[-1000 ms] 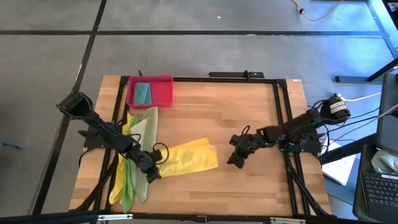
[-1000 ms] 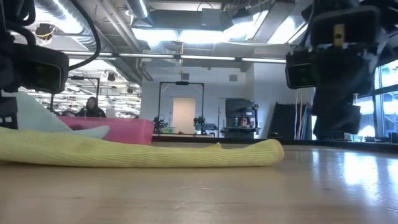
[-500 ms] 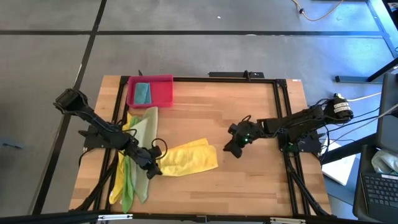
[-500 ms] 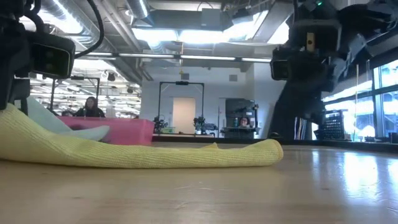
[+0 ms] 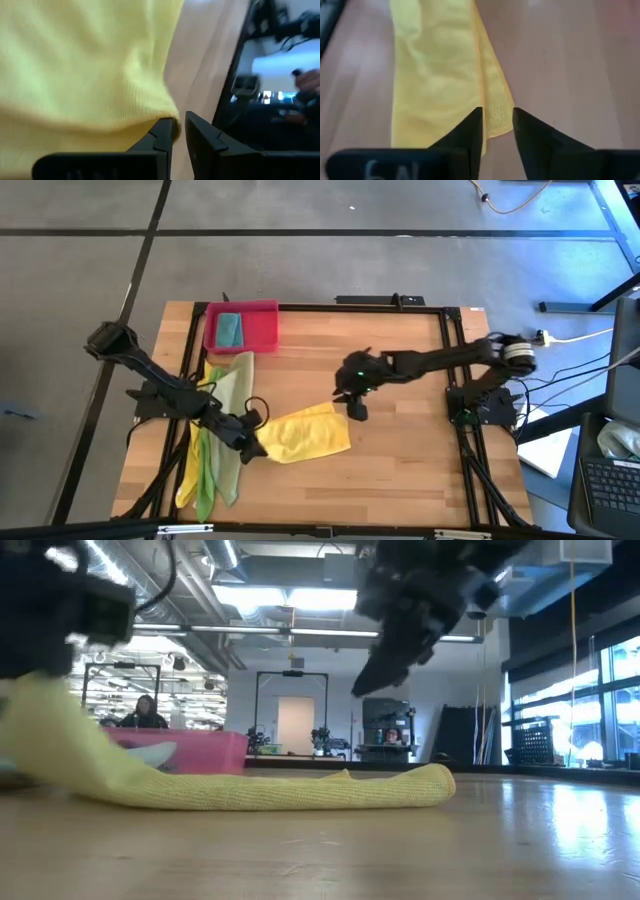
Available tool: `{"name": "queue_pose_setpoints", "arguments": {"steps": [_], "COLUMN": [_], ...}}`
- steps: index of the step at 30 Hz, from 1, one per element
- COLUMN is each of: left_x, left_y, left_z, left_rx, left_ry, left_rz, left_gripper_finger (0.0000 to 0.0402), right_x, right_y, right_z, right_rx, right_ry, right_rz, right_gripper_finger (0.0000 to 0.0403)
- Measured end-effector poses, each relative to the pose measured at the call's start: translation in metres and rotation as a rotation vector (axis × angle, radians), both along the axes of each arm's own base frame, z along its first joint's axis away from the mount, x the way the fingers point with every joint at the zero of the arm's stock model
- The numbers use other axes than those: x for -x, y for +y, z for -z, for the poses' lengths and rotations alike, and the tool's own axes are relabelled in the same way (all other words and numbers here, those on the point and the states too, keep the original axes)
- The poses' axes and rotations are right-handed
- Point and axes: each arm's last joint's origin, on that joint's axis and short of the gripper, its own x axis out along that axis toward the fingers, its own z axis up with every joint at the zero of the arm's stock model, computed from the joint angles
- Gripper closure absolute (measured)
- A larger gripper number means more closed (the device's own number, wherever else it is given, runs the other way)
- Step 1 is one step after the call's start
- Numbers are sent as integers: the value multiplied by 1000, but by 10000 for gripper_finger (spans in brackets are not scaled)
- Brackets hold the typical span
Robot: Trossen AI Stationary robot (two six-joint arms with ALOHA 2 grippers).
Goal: Fold microfiber towels
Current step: Fold the right yellow microfiber towel on the table
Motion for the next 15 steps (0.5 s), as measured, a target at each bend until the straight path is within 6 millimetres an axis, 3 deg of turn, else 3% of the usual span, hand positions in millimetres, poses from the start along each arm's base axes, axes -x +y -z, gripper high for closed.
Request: {"name": "queue_pose_setpoints", "arguments": {"steps": [6, 15], "left_x": [-6, -4], "left_y": [6, 6], "left_z": [-13, -10], "left_rx": [-115, -97], "left_ry": [-72, -32], "left_rz": [-19, -19], "left_gripper_finger": [391, 398], "right_x": [-27, -49], "right_y": [-4, -7], "right_z": [17, 52], "right_rx": [-61, -76], "right_ry": [94, 162], "right_rz": [-115, -171], "right_gripper_finger": [392, 396]}}
